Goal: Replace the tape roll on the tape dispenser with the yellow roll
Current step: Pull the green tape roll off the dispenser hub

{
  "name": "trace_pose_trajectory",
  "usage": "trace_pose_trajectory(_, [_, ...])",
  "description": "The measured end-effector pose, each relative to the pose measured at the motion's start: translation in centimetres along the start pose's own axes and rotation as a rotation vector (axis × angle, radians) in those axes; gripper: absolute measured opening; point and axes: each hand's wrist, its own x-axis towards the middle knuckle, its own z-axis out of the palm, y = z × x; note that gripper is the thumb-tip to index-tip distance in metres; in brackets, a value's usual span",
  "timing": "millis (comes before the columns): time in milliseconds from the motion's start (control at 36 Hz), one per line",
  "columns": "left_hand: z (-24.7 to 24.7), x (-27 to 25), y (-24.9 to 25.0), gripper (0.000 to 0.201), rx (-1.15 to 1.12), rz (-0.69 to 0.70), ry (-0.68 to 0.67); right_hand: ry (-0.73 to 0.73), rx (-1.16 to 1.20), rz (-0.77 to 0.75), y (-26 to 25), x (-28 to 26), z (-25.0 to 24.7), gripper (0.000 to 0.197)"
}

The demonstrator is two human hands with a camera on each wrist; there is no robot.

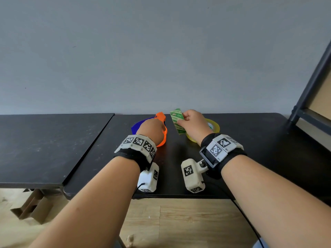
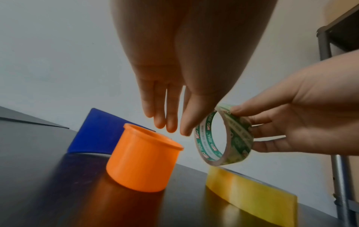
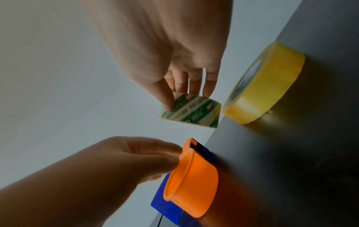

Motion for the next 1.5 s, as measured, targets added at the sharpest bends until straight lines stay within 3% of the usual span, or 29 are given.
trace_pose_trajectory(194, [-0.3, 0.8, 3.5, 0.041, -0.087, 0.071, 0.072, 0.162, -0.038, 0.011, 0.8, -0.3, -3.0, 0.019])
trace_pose_trajectory(361, [0.9, 1.3, 7.5, 0.042, -0.173, 0.134, 0.096, 0.264, -0.126, 0.047, 2.9, -1.1, -6.7, 0.028])
trace_pose_trajectory(528, [2.6, 1.7, 11.0, 0.042, -0.171, 0.192, 0.051, 0.264, -0.257, 0.135, 5.2, -2.0, -9.8, 0.030])
trace_pose_trajectory(694, [3.9, 1.9, 12.6, 0.043, -0.144, 0.203, -0.001, 0.175, -0.424, 0.238, 7.8, -2.8, -11.2, 0.032])
trace_pose_trajectory(972, [4.3, 2.1, 12.6, 0.044, -0.079, 0.205, -0.026, 0.047, -0.552, 0.311, 9.5, -2.7, -10.8, 0.036])
trace_pose_trajectory(1222, [3.1, 2.1, 10.5, 0.043, -0.072, 0.155, -0.001, 0.140, -0.435, 0.172, 7.3, -2.5, -9.6, 0.034])
trace_pose_trajectory(1500, [1.0, 1.4, 5.1, 0.041, -0.002, -0.023, 0.034, 0.054, -0.304, 0.067, 4.0, -1.8, -5.4, 0.032])
